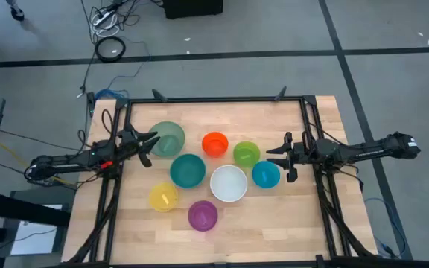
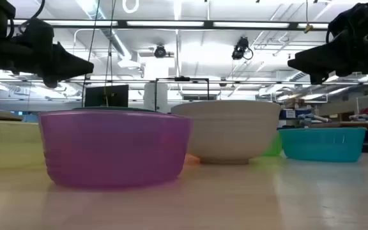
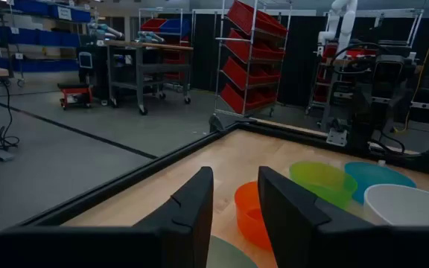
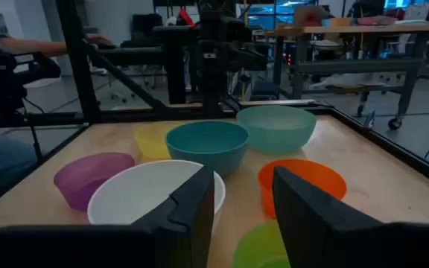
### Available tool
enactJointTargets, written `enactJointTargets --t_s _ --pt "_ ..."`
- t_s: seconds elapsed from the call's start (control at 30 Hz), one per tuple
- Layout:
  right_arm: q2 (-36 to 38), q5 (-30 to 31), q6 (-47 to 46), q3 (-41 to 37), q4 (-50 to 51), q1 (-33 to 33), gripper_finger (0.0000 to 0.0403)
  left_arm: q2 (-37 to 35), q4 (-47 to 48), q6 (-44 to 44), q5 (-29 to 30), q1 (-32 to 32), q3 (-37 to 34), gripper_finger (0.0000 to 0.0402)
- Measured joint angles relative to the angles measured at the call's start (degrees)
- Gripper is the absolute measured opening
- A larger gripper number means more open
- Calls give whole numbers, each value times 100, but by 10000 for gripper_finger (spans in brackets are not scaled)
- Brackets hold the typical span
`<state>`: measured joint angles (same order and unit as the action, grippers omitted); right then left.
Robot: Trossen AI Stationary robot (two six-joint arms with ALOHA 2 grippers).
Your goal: Nest bowls inside each other
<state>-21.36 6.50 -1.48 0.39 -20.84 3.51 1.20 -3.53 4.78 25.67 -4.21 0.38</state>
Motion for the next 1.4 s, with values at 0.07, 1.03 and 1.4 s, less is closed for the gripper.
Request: enactJointTargets --t_s 0.07,1.03,1.4 --pt "0 -2 0 1 0 -1 128 2 -1 0 0 -1 0 117" --pt "1 -1 0 0 0 -1 128 2 0 0 0 -1 0 117" --pt "-2 -3 -61 0 -563 -1 128 2 -2 1 0 -1 0 117"
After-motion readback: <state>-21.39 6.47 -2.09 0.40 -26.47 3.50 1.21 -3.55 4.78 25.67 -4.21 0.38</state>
